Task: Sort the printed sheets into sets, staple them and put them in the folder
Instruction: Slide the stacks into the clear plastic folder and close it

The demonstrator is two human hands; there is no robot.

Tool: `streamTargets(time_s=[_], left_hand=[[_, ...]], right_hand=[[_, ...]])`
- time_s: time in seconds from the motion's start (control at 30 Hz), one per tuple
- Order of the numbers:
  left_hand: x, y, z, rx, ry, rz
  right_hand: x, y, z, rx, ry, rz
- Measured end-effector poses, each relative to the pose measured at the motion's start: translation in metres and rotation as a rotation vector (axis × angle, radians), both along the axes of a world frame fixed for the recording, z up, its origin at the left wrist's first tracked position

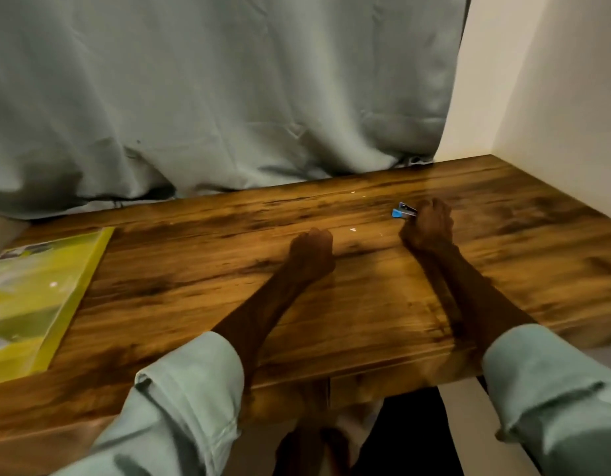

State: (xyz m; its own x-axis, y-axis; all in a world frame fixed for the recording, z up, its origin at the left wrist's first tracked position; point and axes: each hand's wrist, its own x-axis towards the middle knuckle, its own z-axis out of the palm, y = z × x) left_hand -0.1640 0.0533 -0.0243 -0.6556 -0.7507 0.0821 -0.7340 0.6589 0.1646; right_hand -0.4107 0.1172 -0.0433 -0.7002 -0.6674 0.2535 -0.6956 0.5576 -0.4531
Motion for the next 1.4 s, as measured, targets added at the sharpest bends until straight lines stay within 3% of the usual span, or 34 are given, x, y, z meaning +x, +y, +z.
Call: streamTargets(time_s=[0.33,0.5,0.73,1.03,1.23,1.4], left_hand=[[0.003,-0.02,-0.006,-0.01,0.005,-0.002],[0.025,-0.026,0.001,0.141,0.071,0.031],[0.135,-0.062,0.009,0.058,0.33,0.316],[0.332,-0.141,0.011,-0.115,0.182,0.679],[0.409,-0.205,-0.009,0.039,0.083,0.528],[0.421,-0.213,-0.039,-0.167,0.178,0.446]], right_hand=[[0.036,-0.023,-0.008,0.051,0.038,0.239],[0.091,-0.033,-0.012,0.028,-0.058,0.468],[0.18,-0.09,-0.009,-0.037,-0.048,0.703],[0.359,-0.219,-0.013,0.036,-0.094,0.936],[0.432,-0.311,-0.001,0.01,-0.004,1.036],[0.473,-0.373,0.009,-0.057,0.07,1.05]])
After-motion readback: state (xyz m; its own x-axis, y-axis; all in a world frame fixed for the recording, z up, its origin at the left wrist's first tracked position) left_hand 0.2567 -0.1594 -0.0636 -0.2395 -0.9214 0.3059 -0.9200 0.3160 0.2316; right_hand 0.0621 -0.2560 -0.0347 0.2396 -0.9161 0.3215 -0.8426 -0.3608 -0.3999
